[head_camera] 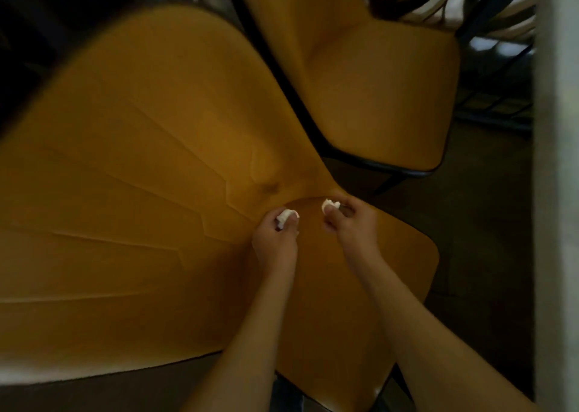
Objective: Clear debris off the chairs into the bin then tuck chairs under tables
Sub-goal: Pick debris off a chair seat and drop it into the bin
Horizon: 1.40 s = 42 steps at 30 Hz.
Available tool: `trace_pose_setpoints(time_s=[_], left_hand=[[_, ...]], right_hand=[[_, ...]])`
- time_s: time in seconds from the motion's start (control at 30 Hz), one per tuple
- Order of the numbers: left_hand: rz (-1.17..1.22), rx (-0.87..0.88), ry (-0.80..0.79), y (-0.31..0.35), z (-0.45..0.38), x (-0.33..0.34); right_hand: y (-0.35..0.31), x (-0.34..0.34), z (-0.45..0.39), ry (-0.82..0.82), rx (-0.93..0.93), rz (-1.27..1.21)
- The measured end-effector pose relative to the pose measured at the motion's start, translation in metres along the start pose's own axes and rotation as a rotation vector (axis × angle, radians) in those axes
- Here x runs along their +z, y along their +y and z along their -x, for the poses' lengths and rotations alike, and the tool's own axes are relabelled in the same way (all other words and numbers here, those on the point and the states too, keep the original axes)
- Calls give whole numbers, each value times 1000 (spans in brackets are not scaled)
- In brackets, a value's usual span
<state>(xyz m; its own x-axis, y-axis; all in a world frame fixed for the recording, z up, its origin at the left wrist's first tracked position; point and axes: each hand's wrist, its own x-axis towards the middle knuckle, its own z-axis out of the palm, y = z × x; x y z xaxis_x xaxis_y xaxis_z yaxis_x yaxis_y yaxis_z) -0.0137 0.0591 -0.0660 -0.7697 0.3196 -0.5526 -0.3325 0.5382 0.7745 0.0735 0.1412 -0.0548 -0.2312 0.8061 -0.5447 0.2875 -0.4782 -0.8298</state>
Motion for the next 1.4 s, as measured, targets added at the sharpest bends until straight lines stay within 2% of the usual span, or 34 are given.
trace_pose_setpoints(time_s=[0.17, 0.37, 0.57, 0.73, 0.93, 1.13, 1.4], left_hand=[[191, 69, -129, 93, 46, -10], [282, 214, -277, 192, 121, -31], [338, 351, -469, 258, 192, -54], [381, 347, -606, 297, 233, -56], [408, 339, -745, 310, 266, -39], [371, 331, -874, 285, 314, -18], [282, 377, -1059, 226, 444, 2]], right_hand=[[-87, -18, 54, 6, -112, -97], [-182, -52, 119, 78, -244, -225], [-245, -78, 180, 229, -357, -267], [-279, -104, 224, 292, -413, -361], [-281, -141, 254, 397, -422, -432], [-263, -183, 292, 491, -410, -527], [-199, -279, 397, 660, -483, -652]])
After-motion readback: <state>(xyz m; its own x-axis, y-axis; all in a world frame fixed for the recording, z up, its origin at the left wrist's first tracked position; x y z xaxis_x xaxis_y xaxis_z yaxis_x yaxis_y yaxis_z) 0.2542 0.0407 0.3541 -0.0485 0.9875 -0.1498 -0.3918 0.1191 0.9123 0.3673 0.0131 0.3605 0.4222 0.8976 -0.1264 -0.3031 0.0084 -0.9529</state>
